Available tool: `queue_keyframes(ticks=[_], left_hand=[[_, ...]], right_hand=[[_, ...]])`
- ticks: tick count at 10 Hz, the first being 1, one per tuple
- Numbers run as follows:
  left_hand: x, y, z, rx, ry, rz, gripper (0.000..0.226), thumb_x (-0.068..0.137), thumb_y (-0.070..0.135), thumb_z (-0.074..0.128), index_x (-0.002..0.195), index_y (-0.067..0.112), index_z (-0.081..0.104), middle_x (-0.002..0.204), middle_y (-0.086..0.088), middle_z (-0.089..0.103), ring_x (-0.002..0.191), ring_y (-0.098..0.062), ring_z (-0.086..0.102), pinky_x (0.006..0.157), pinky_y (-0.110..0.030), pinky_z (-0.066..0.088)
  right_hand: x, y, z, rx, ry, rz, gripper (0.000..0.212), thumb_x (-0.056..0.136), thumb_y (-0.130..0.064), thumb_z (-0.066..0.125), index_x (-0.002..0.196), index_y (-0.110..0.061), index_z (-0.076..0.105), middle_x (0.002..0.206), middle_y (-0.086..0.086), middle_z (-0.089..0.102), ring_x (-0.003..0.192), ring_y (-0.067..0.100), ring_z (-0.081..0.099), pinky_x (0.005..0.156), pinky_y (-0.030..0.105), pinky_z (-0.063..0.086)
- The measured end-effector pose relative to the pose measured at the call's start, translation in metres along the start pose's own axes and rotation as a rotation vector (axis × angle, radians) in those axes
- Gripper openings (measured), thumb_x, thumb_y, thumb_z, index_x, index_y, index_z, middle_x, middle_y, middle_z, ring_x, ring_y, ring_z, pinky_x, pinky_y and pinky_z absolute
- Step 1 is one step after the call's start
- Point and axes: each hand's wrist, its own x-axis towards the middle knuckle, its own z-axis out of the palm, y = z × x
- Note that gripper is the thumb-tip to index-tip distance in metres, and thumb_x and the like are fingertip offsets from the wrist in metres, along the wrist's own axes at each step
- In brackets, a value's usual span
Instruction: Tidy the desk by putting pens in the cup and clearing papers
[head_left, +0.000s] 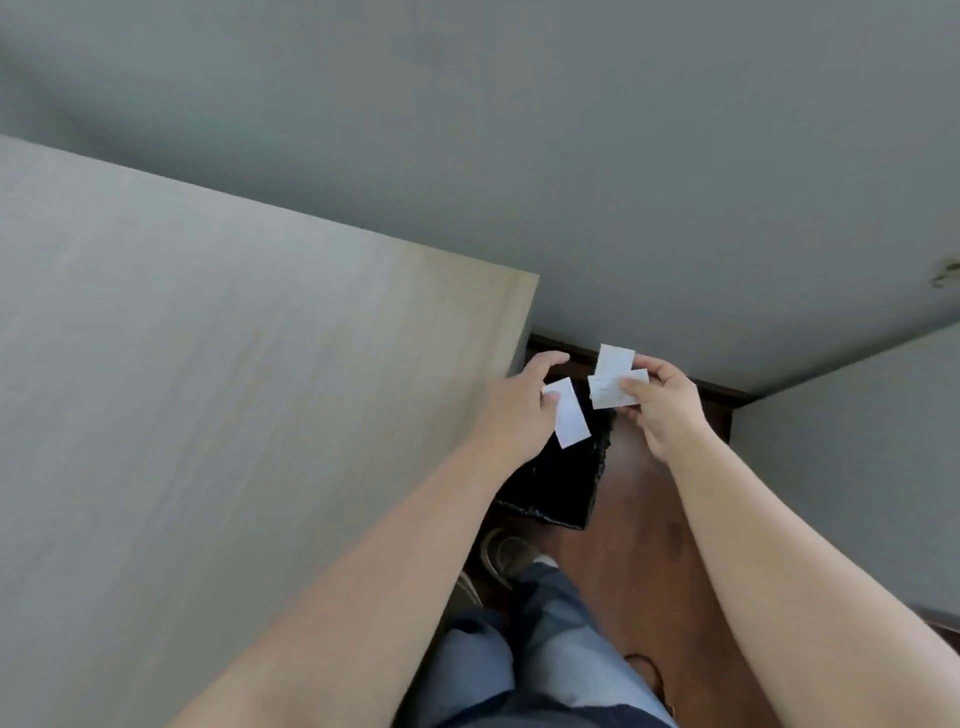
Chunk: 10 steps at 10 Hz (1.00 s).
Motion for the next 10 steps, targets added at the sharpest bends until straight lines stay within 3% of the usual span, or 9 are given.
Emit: queue_keyframes(ticks=[1, 2, 3, 4, 5, 6, 7, 8, 10], left_hand=[[0.006, -0.004, 0.028, 0.158, -0.010, -0.059, 0.031, 0.092, 0.007, 0.045, 0.116, 0.025, 0.039, 0.070, -0.004, 0.051, 0.059, -0.022, 0.049, 0.055, -0.036, 0.042], [0.017, -0.023, 0.054, 0.239, -0.043, -0.119, 0.022, 0.091, 0.003, 0.043, 0.102, 0.022, 0.041, 0.070, -0.004, 0.049, 0.056, -0.021, 0.044, 0.049, -0.034, 0.035], [0.032, -0.048, 0.076, 0.214, -0.031, -0.253, 0.022, 0.091, 0.001, 0.043, 0.094, 0.022, 0.048, 0.075, -0.006, 0.053, 0.057, -0.021, 0.043, 0.048, -0.030, 0.035], [0.049, -0.066, 0.094, 0.102, -0.001, -0.376, 0.017, 0.095, 0.007, 0.050, 0.092, 0.024, 0.054, 0.088, -0.002, 0.061, 0.069, -0.021, 0.055, 0.053, -0.025, 0.041], [0.063, -0.078, 0.109, -0.006, 0.061, -0.472, 0.017, 0.092, 0.011, 0.053, 0.095, 0.025, 0.061, 0.092, 0.002, 0.067, 0.079, -0.021, 0.063, 0.061, -0.026, 0.050], [0.070, -0.092, 0.122, -0.105, 0.065, -0.535, 0.025, 0.091, 0.013, 0.053, 0.109, 0.026, 0.063, 0.111, -0.001, 0.071, 0.093, -0.023, 0.067, 0.081, -0.035, 0.057], [0.071, -0.108, 0.129, -0.123, 0.042, -0.586, 0.038, 0.095, 0.016, 0.055, 0.133, 0.022, 0.053, 0.137, -0.004, 0.058, 0.118, -0.025, 0.059, 0.092, -0.029, 0.046], [0.067, -0.117, 0.128, -0.098, 0.034, -0.592, 0.043, 0.096, 0.012, 0.054, 0.138, 0.017, 0.048, 0.142, -0.006, 0.053, 0.124, -0.025, 0.055, 0.088, -0.024, 0.039], [0.044, -0.106, 0.123, -0.156, -0.079, -0.490, 0.042, 0.097, 0.014, 0.053, 0.139, 0.023, 0.048, 0.144, 0.005, 0.053, 0.124, -0.016, 0.053, 0.104, -0.030, 0.041]], right_hand=[[0.006, 0.029, -0.017, -0.182, 0.075, 0.010, 0.034, 0.082, 0.002, 0.057, 0.110, -0.015, 0.062, 0.100, 0.005, 0.068, 0.084, 0.018, 0.066, 0.065, 0.030, 0.056], [0.013, 0.059, -0.025, -0.310, 0.120, 0.078, 0.031, 0.082, -0.005, 0.057, 0.108, -0.022, 0.062, 0.100, 0.000, 0.065, 0.081, 0.016, 0.064, 0.071, 0.035, 0.058], [0.025, 0.089, -0.021, -0.355, 0.087, 0.154, 0.031, 0.085, -0.006, 0.054, 0.109, -0.025, 0.061, 0.096, 0.000, 0.062, 0.074, 0.021, 0.061, 0.064, 0.035, 0.052], [0.043, 0.119, -0.014, -0.359, 0.046, 0.207, 0.032, 0.084, -0.008, 0.055, 0.110, -0.026, 0.061, 0.097, 0.003, 0.064, 0.071, 0.024, 0.059, 0.066, 0.040, 0.055], [0.061, 0.138, -0.006, -0.327, 0.046, 0.256, 0.033, 0.083, -0.007, 0.055, 0.110, -0.026, 0.061, 0.095, 0.006, 0.064, 0.069, 0.023, 0.056, 0.061, 0.036, 0.051], [0.079, 0.158, -0.003, -0.297, 0.027, 0.314, 0.035, 0.084, -0.009, 0.062, 0.116, -0.023, 0.060, 0.098, 0.006, 0.064, 0.080, 0.023, 0.062, 0.078, 0.041, 0.055], [0.092, 0.180, -0.006, -0.331, -0.029, 0.360, 0.057, 0.083, -0.018, 0.069, 0.135, -0.024, 0.047, 0.112, 0.010, 0.062, 0.094, 0.026, 0.064, 0.085, 0.041, 0.055], [0.097, 0.191, -0.010, -0.360, -0.062, 0.424, 0.067, 0.083, -0.020, 0.070, 0.142, -0.023, 0.038, 0.125, 0.015, 0.058, 0.090, 0.024, 0.058, 0.074, 0.035, 0.049], [0.084, 0.170, -0.007, -0.330, -0.081, 0.419, 0.043, 0.087, -0.015, 0.063, 0.129, -0.017, 0.051, 0.110, 0.012, 0.065, 0.080, 0.022, 0.057, 0.069, 0.031, 0.048]])
